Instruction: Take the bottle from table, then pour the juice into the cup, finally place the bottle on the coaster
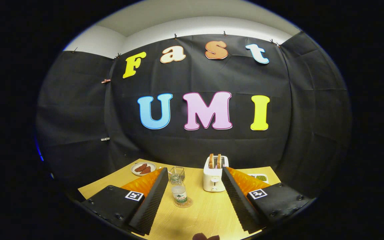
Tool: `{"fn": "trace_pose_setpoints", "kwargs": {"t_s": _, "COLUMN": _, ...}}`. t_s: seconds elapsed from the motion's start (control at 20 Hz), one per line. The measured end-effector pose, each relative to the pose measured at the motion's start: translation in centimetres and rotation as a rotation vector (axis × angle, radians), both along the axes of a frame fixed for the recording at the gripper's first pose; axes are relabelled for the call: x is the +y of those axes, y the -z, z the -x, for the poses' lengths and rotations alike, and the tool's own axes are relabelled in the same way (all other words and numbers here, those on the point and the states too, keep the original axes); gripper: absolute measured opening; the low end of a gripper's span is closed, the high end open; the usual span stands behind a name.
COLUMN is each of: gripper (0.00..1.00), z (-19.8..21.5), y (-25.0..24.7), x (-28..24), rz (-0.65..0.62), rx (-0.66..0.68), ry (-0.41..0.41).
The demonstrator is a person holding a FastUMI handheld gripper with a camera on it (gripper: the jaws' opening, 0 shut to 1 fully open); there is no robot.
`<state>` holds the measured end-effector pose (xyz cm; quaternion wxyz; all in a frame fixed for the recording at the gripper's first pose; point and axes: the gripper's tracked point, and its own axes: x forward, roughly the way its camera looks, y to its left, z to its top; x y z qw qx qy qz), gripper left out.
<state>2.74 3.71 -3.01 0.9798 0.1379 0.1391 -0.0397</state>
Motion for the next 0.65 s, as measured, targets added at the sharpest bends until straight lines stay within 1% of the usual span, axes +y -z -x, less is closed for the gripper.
{"fn": "trace_pose_setpoints", "kwargs": {"t_s": 0.25, "gripper": 0.98, "z": 1.5, "y": -0.5, "x": -2.1, "rz": 0.083, "rx": -0.006, "ry": -0.005}}
{"fn": "trace_pose_setpoints", "kwargs": {"t_s": 0.65, "gripper": 0.96, "z": 3.1, "y": -0.5, "x": -3.9, "rz": 0.088, "rx": -0.023, "ry": -0.059}}
